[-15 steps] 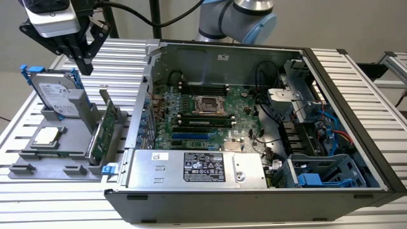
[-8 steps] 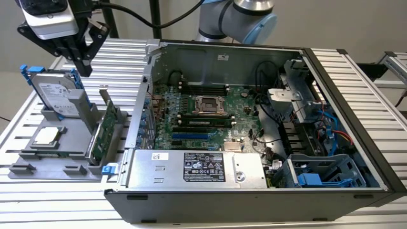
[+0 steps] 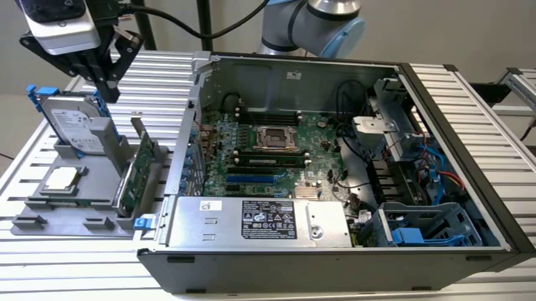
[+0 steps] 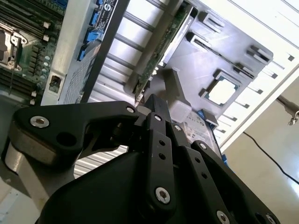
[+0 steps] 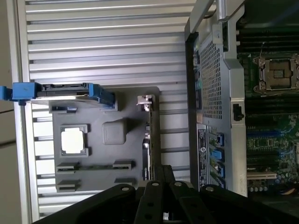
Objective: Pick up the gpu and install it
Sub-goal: 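Reach for the gpu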
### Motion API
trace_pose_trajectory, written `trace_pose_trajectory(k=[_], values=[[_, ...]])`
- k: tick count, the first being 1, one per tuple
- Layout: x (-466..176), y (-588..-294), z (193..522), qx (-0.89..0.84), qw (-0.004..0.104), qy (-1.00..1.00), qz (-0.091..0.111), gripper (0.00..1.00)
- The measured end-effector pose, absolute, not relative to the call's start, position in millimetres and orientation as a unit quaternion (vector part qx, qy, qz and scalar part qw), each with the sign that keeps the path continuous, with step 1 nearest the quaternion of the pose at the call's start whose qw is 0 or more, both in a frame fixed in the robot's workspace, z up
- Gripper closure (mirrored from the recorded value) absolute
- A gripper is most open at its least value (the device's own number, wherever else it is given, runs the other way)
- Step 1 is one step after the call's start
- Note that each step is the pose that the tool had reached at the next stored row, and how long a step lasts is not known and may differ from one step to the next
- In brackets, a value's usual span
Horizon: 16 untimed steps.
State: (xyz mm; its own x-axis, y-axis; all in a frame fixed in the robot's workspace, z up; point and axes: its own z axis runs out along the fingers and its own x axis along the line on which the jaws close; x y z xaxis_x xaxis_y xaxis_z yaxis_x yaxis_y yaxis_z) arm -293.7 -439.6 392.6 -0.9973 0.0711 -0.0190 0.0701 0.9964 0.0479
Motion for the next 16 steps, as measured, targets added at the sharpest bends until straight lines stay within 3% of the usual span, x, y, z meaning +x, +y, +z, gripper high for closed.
trace_pose_trajectory(k=[16], values=[[-297.8, -444.5, 392.6, 0.035, 0.010, 0.999, 0.024, 1.00]])
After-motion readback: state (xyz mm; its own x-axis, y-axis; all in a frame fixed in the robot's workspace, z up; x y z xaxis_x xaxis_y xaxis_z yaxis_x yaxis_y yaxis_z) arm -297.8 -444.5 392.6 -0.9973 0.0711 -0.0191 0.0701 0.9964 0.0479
